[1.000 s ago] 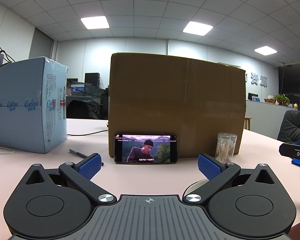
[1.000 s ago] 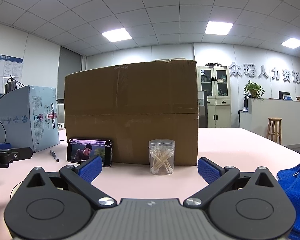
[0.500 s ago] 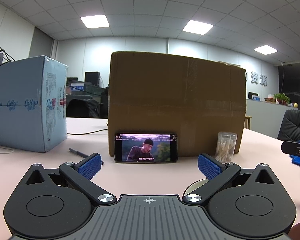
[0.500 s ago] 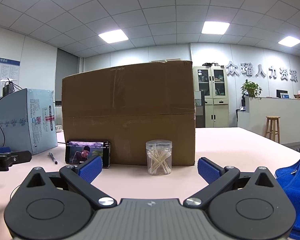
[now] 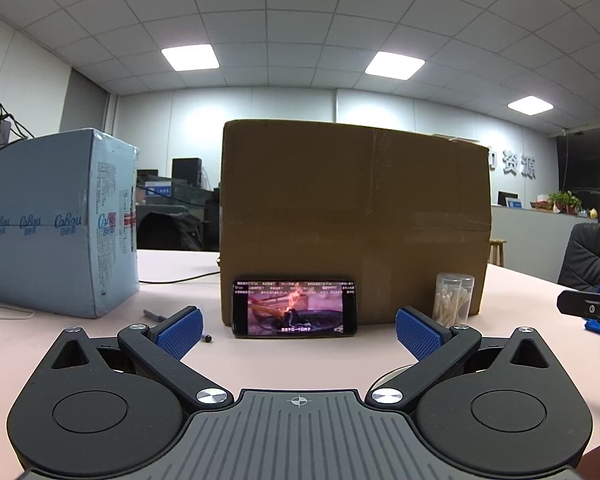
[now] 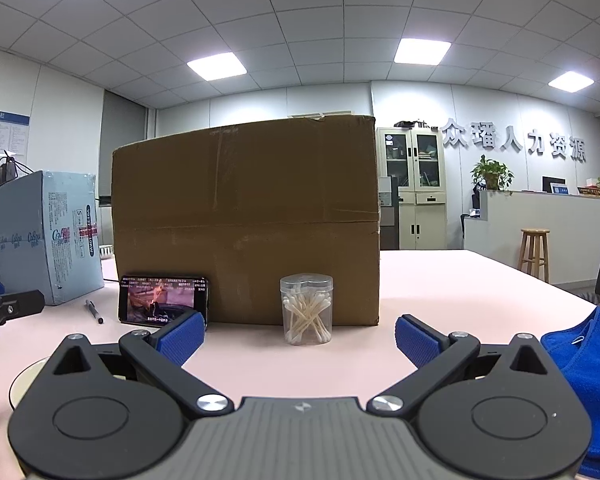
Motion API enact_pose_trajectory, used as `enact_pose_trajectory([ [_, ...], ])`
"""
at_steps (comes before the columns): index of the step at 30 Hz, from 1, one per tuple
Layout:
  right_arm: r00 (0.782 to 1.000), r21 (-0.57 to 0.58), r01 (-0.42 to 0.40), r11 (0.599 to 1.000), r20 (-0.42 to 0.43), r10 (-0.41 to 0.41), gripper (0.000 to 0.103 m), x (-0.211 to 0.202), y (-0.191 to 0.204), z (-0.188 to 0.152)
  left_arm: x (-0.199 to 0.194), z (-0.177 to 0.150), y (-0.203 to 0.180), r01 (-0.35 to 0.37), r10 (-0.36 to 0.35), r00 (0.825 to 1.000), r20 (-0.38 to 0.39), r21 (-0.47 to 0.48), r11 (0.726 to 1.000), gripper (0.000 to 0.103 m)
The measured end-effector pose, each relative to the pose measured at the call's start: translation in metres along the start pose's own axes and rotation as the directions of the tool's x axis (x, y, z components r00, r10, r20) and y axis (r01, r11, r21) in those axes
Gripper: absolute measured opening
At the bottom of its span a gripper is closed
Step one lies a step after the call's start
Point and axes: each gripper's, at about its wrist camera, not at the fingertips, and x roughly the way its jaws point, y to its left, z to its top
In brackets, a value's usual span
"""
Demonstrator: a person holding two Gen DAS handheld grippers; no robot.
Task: Clean bowl
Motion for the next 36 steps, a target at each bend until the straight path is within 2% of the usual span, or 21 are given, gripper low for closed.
enact_pose_trajectory([
  [6,0.999,0.006,-0.011,1.000,-0.046,0.011,0.103,0.006,0.000,-0.001,-0.002,0.000,0.000,0.003,-0.003,1.000,0.011,-0.004,1.000,0.103],
  [19,0.999,-0.004,0.003,1.000,-0.049,-0.003,0.103,0.005,0.002,-0.001,-0.003,-0.001,-0.001,0.008,-0.008,1.000,-0.018,0.013,1.000,0.103],
  [29,0.990,-0.027,-0.093,0.995,-0.110,0.089,0.101,0.006,0.000,0.001,-0.007,0.000,-0.010,0.051,-0.050,0.999,-0.016,0.070,0.996,0.103],
  [36,0.962,-0.103,-0.228,0.968,-0.174,0.209,0.096,0.000,-0.001,0.005,-0.005,0.000,-0.006,0.092,-0.087,0.990,-0.113,0.033,0.995,0.103],
])
